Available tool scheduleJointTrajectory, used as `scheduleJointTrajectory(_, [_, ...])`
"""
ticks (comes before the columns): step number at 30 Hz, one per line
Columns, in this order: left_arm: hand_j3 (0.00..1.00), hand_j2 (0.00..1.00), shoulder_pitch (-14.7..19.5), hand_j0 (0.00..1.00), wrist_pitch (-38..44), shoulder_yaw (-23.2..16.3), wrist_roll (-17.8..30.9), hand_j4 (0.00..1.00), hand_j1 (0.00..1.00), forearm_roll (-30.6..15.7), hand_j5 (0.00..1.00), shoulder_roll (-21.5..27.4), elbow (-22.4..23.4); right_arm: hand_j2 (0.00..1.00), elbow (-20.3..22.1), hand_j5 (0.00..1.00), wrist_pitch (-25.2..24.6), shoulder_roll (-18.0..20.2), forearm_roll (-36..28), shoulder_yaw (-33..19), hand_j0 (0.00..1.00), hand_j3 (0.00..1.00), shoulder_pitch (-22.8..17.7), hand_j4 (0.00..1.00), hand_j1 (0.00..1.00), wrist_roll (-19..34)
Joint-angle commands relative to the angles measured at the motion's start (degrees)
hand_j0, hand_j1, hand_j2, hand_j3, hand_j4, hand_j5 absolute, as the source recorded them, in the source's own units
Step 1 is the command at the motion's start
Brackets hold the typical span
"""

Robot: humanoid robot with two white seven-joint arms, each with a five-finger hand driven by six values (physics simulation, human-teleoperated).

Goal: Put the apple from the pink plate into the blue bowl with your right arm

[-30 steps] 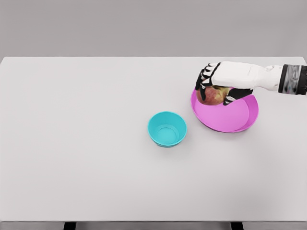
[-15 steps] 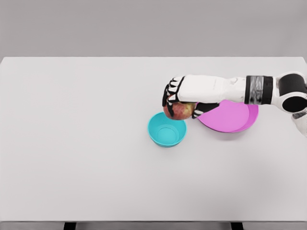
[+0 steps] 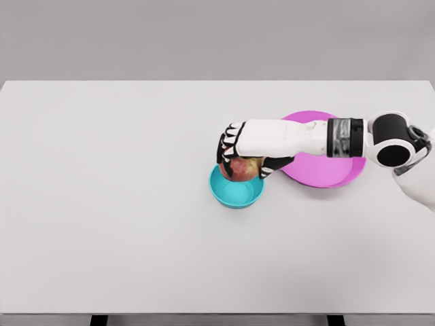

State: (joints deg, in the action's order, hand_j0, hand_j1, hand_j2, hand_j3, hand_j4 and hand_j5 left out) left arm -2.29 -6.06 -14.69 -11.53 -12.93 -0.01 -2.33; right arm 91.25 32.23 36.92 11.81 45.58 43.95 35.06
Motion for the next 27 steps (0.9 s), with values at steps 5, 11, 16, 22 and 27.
scheduleJointTrajectory(5, [1.0,1.0,0.0,1.0,-0.01,0.01,0.01,1.0,1.0,-0.08,1.0,0.01,0.04,0.58,0.42,0.58,-0.24,0.08,-0.12,0.12,0.58,0.58,-0.18,0.58,0.58,-0.06])
scheduleJointTrajectory(11, [1.0,1.0,0.0,1.0,-0.01,0.01,0.01,1.0,1.0,0.0,1.0,0.01,-0.05,0.8,0.77,0.8,-1.21,0.08,1.02,-0.23,0.8,0.8,0.09,0.8,0.8,-0.06])
scheduleJointTrajectory(16, [1.0,1.0,0.0,1.0,-0.01,0.01,-0.08,1.0,1.0,0.01,1.0,0.01,0.04,0.86,2.35,0.86,-1.29,0.87,1.02,-0.41,0.86,0.86,-0.35,0.86,0.86,-0.06])
scheduleJointTrajectory(22, [1.0,1.0,0.0,1.0,-0.01,0.01,-0.08,1.0,1.0,0.01,1.0,0.01,0.04,1.0,3.32,1.0,-1.56,1.22,1.02,-0.58,1.0,1.0,-0.26,1.0,1.0,-0.06])
scheduleJointTrajectory(27, [1.0,1.0,0.0,1.0,-0.01,0.01,-0.08,1.0,1.0,0.01,1.0,0.01,0.04,1.0,4.2,1.0,-1.73,2.01,1.11,-1.98,1.0,1.0,-0.35,1.0,1.0,-0.06])
